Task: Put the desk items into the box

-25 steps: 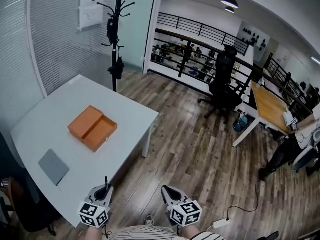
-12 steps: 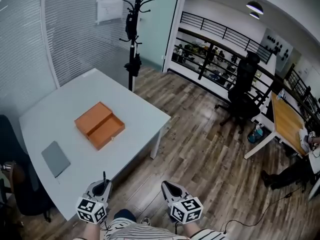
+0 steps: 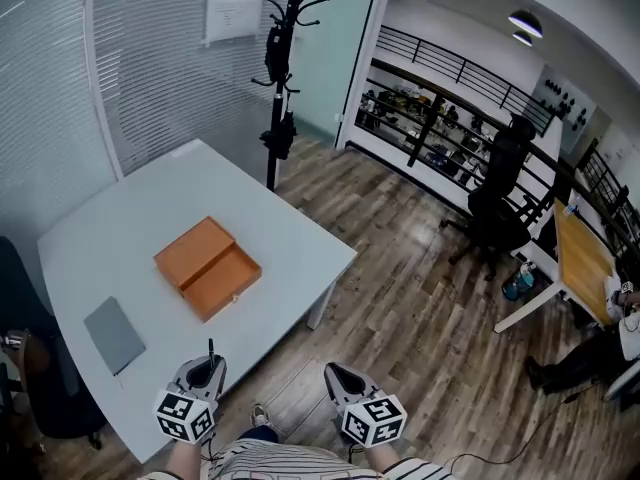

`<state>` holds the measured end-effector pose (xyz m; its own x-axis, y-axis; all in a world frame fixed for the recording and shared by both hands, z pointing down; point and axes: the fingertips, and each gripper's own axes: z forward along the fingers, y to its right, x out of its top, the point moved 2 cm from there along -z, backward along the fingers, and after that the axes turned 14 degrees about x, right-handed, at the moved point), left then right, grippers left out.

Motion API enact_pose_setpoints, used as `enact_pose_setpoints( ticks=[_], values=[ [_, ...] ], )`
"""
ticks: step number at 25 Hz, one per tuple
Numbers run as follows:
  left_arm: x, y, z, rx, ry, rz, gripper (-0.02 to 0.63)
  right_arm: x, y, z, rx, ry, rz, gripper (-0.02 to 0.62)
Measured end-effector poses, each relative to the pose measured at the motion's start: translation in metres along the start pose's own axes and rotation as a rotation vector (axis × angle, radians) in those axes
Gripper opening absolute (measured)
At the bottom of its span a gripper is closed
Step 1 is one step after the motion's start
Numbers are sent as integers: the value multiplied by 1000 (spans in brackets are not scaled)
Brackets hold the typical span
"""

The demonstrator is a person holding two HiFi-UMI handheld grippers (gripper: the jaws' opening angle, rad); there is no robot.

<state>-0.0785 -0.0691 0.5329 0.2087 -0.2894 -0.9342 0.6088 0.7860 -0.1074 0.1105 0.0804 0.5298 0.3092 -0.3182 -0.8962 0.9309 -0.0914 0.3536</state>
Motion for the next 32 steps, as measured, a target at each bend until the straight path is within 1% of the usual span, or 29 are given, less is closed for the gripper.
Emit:
enact_pose_setpoints(
  ticks=[4, 8, 13, 18, 26, 32],
  values=[
    [15, -25, 29, -5, 15, -1, 40, 16, 12, 40, 6, -3, -9, 26],
    [26, -53, 53, 7, 17, -2, 40, 31, 20, 76, 15, -1, -20, 26],
    [39, -85, 73, 21, 24, 0, 40, 43, 25, 113, 19, -1, -26, 26],
    [43, -107, 85, 26, 15, 4, 40, 47, 25, 139, 22, -13, -23, 26],
    [46, -132, 112, 67, -6, 16, 40, 56, 42, 170, 64, -41, -32, 26],
    [56, -134, 137, 114, -22, 44, 40, 70, 64, 187, 119, -71, -41, 26]
  ],
)
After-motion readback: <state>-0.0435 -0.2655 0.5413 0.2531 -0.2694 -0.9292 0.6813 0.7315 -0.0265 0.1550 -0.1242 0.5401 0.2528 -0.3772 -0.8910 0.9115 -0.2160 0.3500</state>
